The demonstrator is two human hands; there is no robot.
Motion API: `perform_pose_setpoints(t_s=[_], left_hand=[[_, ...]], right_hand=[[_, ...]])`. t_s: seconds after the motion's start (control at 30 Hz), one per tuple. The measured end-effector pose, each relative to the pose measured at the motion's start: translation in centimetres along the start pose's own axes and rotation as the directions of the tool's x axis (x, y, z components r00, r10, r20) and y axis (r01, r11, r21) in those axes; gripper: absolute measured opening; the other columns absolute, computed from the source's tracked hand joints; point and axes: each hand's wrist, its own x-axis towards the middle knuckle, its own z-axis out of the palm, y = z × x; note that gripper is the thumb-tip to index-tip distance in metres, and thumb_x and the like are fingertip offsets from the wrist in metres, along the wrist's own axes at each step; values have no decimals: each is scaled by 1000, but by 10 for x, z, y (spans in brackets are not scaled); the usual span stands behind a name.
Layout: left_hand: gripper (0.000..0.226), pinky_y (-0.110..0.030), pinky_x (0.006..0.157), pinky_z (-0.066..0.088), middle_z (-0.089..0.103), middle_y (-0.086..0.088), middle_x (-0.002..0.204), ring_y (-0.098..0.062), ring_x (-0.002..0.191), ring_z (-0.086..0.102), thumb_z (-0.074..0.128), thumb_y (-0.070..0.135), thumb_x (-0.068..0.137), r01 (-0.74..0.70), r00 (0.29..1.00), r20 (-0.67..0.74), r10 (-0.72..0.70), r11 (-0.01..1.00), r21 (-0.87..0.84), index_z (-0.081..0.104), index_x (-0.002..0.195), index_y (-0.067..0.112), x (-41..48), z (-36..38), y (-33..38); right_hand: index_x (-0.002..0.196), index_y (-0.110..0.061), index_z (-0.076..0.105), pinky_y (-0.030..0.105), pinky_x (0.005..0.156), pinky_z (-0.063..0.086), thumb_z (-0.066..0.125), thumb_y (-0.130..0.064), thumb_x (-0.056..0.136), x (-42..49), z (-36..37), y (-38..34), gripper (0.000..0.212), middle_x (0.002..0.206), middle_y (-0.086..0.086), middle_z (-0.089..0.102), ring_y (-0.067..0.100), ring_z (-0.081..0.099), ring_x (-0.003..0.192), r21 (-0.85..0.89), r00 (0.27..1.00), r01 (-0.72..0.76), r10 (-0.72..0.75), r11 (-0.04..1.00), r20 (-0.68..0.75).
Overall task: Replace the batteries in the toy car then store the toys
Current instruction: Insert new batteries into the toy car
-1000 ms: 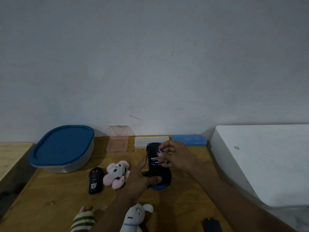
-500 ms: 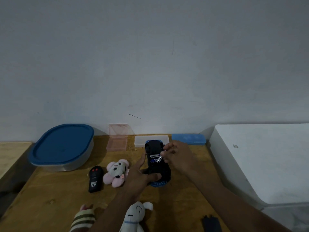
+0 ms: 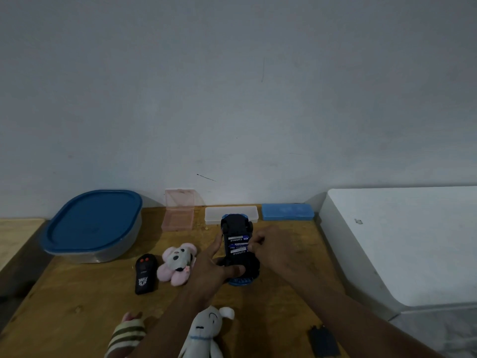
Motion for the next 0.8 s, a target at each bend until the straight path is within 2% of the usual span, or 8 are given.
perform_pose_setpoints(t_s=[0.07,0.13,0.37,0.5,0.63,0.7,0.8], left_hand=[[104,-50,93,52,72,-12,109,-28,105,66,78,-8,68,-8,1000,6,8,1000,-5,28,145,42,-1,2,0],[104,-50,92,53,71,-12,110,-29,105,66,78,-8,68,-15,1000,0,15,1000,-19,29,145,41,-2,2,-1],[99,-45,89,56,75,-9,100,-22,94,71,77,-9,71,-37,998,54,39,999,-26,30,144,41,-7,15,7],[103,-50,93,53,73,-12,106,-26,101,69,78,-7,69,-42,998,52,43,999,-18,29,146,39,-5,14,6],[101,-48,93,53,74,-10,104,-23,100,69,76,-8,70,-76,996,55,76,997,-4,28,144,42,-9,17,3],[99,-49,94,52,73,-9,107,-23,102,69,77,-6,71,-90,994,60,90,996,6,30,144,42,-10,20,-1],[99,-46,92,54,71,-6,114,-21,106,67,78,-5,71,-98,992,79,96,995,17,30,145,40,-12,25,-4]], right_hand=[[80,-19,71,7,58,40,76,-21,78,3,-5,-1,6,95,-2,71,5,60,80,31,999,-38,38,999,0],[75,-22,66,11,59,45,80,-21,72,5,-9,-3,14,88,-4,69,6,61,78,72,996,-82,81,994,23],[84,-20,68,9,50,36,79,-24,73,2,-9,-11,16,90,-4,67,5,57,76,28,1000,-3,3,1000,-2],[81,-15,69,14,55,50,74,-21,81,2,-11,-5,8,81,0,69,10,64,69,146,998,-61,65,987,-23],[80,-7,64,16,48,51,71,-17,84,4,-16,2,13,71,7,69,10,63,52,389,966,-253,255,886,47],[76,-4,62,19,50,52,74,-13,81,5,-20,3,15,68,9,67,13,62,52,482,931,-359,346,799,120],[73,-2,61,26,59,57,76,-5,77,7,-24,8,15,69,11,65,17,62,57,568,892,-442,409,694,193]])
